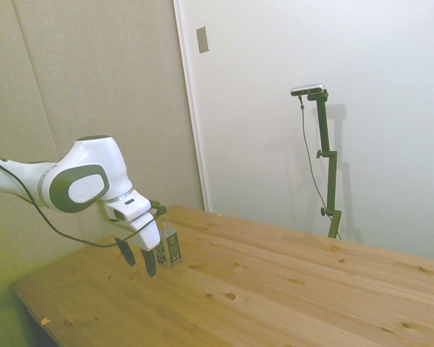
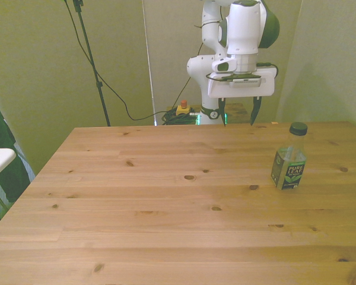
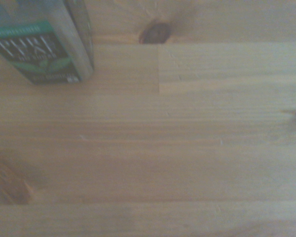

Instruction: Knock down the bottle

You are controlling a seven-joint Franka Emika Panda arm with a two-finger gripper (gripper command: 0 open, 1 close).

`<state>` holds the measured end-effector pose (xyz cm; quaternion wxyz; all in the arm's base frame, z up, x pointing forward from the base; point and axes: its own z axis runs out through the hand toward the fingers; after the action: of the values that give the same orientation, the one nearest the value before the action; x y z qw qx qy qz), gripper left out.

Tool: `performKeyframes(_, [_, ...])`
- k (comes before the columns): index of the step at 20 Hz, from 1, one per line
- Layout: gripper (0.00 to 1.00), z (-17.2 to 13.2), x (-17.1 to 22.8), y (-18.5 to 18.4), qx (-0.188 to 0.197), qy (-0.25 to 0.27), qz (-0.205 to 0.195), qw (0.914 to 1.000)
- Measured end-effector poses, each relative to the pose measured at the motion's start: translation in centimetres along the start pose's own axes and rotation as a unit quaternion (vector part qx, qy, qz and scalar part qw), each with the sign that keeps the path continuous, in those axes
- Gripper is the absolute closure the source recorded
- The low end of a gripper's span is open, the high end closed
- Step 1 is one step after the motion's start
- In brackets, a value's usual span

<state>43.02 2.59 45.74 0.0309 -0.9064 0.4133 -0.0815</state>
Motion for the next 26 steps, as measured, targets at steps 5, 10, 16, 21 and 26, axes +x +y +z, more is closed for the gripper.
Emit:
performKeyframes(5, [1.0,-0.9,0.5,-3.9,0.006,0.013,0.004,0.9999])
performKeyframes(10, [1.0,-0.8,0.1,-7.7,0.012,0.011,0.003,0.9999])
performKeyframes(16, [1.0,-1.2,-0.7,-11.7,0.018,0.025,0.011,0.9995])
performKeyframes(21, [1.0,-1.0,-0.9,-14.3,0.023,0.03,0.017,0.9992])
performKeyframes(26, [1.0,-1.2,-0.8,-15.9,0.026,0.04,0.022,0.9986])
